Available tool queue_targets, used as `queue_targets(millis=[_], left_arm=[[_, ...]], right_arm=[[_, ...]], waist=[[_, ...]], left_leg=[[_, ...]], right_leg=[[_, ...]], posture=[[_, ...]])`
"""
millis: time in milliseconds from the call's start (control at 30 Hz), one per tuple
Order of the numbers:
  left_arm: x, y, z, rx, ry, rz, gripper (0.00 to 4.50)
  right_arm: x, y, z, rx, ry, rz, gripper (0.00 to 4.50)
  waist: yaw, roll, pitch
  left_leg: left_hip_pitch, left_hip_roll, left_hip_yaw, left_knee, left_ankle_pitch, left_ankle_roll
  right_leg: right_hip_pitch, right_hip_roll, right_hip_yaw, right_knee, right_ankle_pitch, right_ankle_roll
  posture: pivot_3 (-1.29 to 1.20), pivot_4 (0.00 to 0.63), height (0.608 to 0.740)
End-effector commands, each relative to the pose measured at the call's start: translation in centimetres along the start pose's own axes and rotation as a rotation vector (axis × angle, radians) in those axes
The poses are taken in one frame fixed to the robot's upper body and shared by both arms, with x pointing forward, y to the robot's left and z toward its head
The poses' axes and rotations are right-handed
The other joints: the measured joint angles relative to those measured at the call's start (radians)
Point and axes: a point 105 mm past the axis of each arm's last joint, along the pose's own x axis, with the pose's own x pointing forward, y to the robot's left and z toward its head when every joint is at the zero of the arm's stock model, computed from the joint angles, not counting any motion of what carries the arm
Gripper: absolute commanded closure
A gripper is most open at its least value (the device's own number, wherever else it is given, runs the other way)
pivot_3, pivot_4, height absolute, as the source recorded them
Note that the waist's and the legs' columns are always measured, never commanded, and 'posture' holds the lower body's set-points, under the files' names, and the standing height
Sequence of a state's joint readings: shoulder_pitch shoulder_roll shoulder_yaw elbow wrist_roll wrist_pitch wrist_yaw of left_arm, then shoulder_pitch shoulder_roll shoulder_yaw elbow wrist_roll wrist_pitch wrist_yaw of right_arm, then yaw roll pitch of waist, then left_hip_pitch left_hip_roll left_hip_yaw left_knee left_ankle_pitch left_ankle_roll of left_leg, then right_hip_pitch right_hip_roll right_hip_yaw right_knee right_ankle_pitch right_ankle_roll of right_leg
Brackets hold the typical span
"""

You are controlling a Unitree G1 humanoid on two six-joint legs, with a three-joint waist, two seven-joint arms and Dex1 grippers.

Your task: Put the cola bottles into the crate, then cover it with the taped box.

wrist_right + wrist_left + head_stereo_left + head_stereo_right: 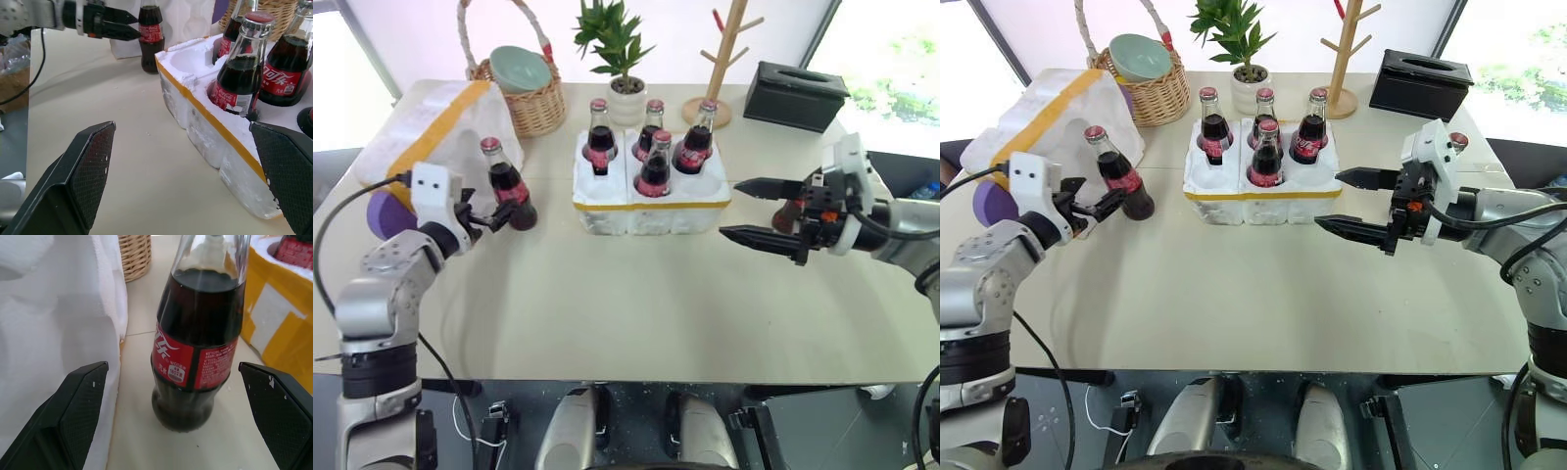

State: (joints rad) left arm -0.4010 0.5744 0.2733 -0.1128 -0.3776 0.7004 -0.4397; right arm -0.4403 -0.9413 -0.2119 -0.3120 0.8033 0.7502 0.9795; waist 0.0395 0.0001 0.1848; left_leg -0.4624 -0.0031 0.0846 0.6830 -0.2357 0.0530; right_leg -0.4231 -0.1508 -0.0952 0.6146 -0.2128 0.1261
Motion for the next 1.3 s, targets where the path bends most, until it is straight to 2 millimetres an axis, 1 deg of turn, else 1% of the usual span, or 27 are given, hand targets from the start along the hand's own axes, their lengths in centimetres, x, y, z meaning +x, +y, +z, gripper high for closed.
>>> queue_targets(millis=[33, 267, 400, 433, 500, 533, 567, 633, 700, 767, 833, 900, 967, 1067, 1100, 1167, 1233, 1300], left_arm=[[1.0, -0.3, 1.1, 0.046, -0.046, -0.029, 0.06], [3.4, -0.3, 1.3, 0.046, -0.059, -0.044, 0.06], [3.9, -0.6, 1.3, 0.045, -0.058, -0.069, 0.06], [3.8, -0.5, 1.4, 0.040, -0.061, -0.073, 0.27], [3.4, -0.5, 1.7, 0.047, -0.066, -0.088, 0.87], [3.2, -0.5, 1.9, 0.050, -0.066, -0.093, 1.41], [2.9, -0.4, 2.1, 0.053, -0.068, -0.098, 1.74], [2.3, -0.1, 3.0, 0.051, -0.082, -0.102, 1.70], [1.7, 0.1, 4.6, 0.023, -0.117, -0.112, 1.70], [0.9, -0.2, 6.8, -0.009, -0.165, -0.155, 1.70], [-0.1, -1.4, 9.8, -0.036, -0.232, -0.248, 1.70], [-0.8, -2.4, 12.1, -0.042, -0.279, -0.324, 1.70], [-0.8, -3.3, 14.0, -0.041, -0.309, -0.371, 1.70], [0.3, -5.3, 15.9, -0.038, -0.336, -0.440, 1.70], [0.5, -6.0, 16.1, -0.037, -0.337, -0.468, 1.70], [1.3, -7.8, 15.8, -0.010, -0.318, -0.526, 1.70], [2.2, -9.2, 14.8, 0.028, -0.282, -0.564, 1.70], [3.1, -10.2, 13.4, 0.077, -0.242, -0.579, 1.70]], right_arm=[[-0.4, 0.6, 1.5, -0.043, -0.045, 0.002, 0.00], [-0.2, 0.6, 1.4, -0.034, -0.050, 0.002, 0.00], [-0.1, 0.5, 1.5, -0.036, -0.056, -0.004, 0.00], [-0.1, 0.5, 1.5, -0.036, -0.057, -0.006, 0.00], [-0.1, 0.4, 1.5, -0.038, -0.055, -0.012, 0.00], [-0.2, 0.3, 1.5, -0.036, -0.055, -0.016, 0.00], [-0.2, 0.3, 1.6, -0.035, -0.055, -0.018, 0.00], [-0.3, 0.3, 1.6, -0.033, -0.055, -0.021, 0.00], [-0.3, 0.2, 1.5, -0.032, -0.054, -0.028, 0.00], [-0.4, 0.2, 1.4, -0.028, -0.054, -0.033, 0.00], [-0.4, 0.3, 1.3, -0.025, -0.052, -0.034, 0.00], [-0.3, 0.4, 1.2, -0.025, -0.049, -0.035, 0.00], [-0.3, 0.4, 1.1, -0.024, -0.046, -0.038, 0.00], [-0.4, 0.4, 1.0, -0.023, -0.044, -0.043, 0.00], [-0.4, 0.5, 1.0, -0.023, -0.043, -0.046, 0.00], [-0.4, 0.4, 0.9, -0.021, -0.042, -0.057, 0.00], [-0.6, 0.4, 0.8, -0.017, -0.043, -0.066, 0.00], [-0.7, 0.5, 0.6, -0.013, -0.042, -0.072, 0.00]], waist=[[0.000, 0.000, 0.000], [0.000, 0.000, 0.000], [-0.002, 0.000, 0.000], [-0.002, 0.000, 0.000], [-0.002, 0.000, 0.000], [-0.002, 0.000, 0.000], [-0.001, 0.000, 0.000], [-0.002, 0.000, 0.000], [-0.002, -0.001, 0.000], [-0.002, -0.001, 0.001], [0.000, -0.003, 0.002], [0.002, -0.006, 0.004], [0.002, -0.007, 0.004], [0.001, -0.007, 0.004], [0.000, -0.007, 0.004], [-0.001, -0.007, 0.004], [-0.001, -0.007, 0.004], [-0.002, -0.007, 0.004]], left_leg=[[0.000, 0.000, 0.000, 0.000, 0.000, 0.000], [0.000, 0.000, 0.000, 0.000, 0.001, 0.001], [0.000, 0.000, 0.000, 0.000, 0.001, 0.001], [0.000, 0.000, 0.000, 0.000, 0.001, 0.001], [0.000, 0.000, 0.000, 0.000, 0.001, 0.001], [0.000, 0.000, 0.000, 0.000, 0.001, 0.001], [0.000, 0.000, 0.000, 0.000, 0.001, 0.001], [-0.001, 0.000, 0.000, 0.000, 0.001, 0.001], [-0.002, 0.000, 0.000, 0.000, 0.001, 0.001], [-0.002, 0.000, 0.000, 0.000, 0.001, 0.001], [-0.003, 0.001, 0.000, 0.000, 0.001, 0.000], [-0.006, 0.000, -0.002, 0.001, 0.003, -0.002], [-0.006, 0.000, -0.002, 0.001, 0.003, -0.003], [-0.005, -0.001, -0.001, 0.001, 0.004, -0.003], [-0.005, -0.001, -0.001, 0.001, 0.004, -0.003], [-0.003, -0.001, 0.000, 0.000, 0.004, -0.002], [-0.002, -0.001, 0.001, 0.000, 0.004, -0.003], [-0.002, -0.001, 0.001, 0.000, 0.004, -0.002]], right_leg=[[0.000, 0.000, 0.000, 0.000, 0.000, 0.000], [0.000, 0.000, 0.000, 0.000, 0.000, 0.000], [0.000, 0.000, 0.000, 0.000, 0.001, 0.000], [-0.001, 0.000, 0.000, 0.000, 0.001, 0.000], [-0.001, 0.000, 0.000, 0.000, 0.001, 0.000], [-0.001, 0.000, 0.000, 0.000, 0.001, 0.000], [-0.001, 0.000, 0.000, 0.000, 0.001, 0.000], [-0.001, 0.000, 0.000, 0.000, 0.001, 0.000], [-0.002, 0.000, 0.000, 0.000, 0.001, 0.000], [-0.003, 0.000, 0.000, 0.000, 0.001, 0.000], [-0.003, 0.000, 0.000, 0.000, 0.001, 0.000], [-0.004, 0.000, -0.001, 0.000, 0.001, 0.000], [-0.004, 0.000, -0.001, 0.000, 0.001, 0.000], [-0.002, 0.000, -0.001, 0.000, 0.001, 0.000], [-0.002, 0.000, -0.001, 0.000, 0.001, 0.001], [0.000, 0.000, -0.001, 0.000, 0.001, 0.001], [0.000, 0.000, -0.001, 0.001, 0.001, 0.001], [0.000, 0.001, -0.001, 0.001, 0.001, 0.001]], posture=[[0.00, 0.150, 0.736], [0.00, 0.150, 0.736], [0.00, 0.150, 0.736], [0.00, 0.150, 0.736], [0.00, 0.150, 0.736], [0.00, 0.150, 0.736], [0.00, 0.150, 0.736], [0.00, 0.150, 0.736], [0.00, 0.150, 0.736], [0.00, 0.150, 0.736], [0.00, 0.150, 0.736], [0.00, 0.150, 0.736], [0.00, 0.150, 0.736], [0.00, 0.150, 0.736], [0.00, 0.150, 0.736], [0.00, 0.150, 0.736], [0.00, 0.150, 0.736], [0.00, 0.150, 0.736]])
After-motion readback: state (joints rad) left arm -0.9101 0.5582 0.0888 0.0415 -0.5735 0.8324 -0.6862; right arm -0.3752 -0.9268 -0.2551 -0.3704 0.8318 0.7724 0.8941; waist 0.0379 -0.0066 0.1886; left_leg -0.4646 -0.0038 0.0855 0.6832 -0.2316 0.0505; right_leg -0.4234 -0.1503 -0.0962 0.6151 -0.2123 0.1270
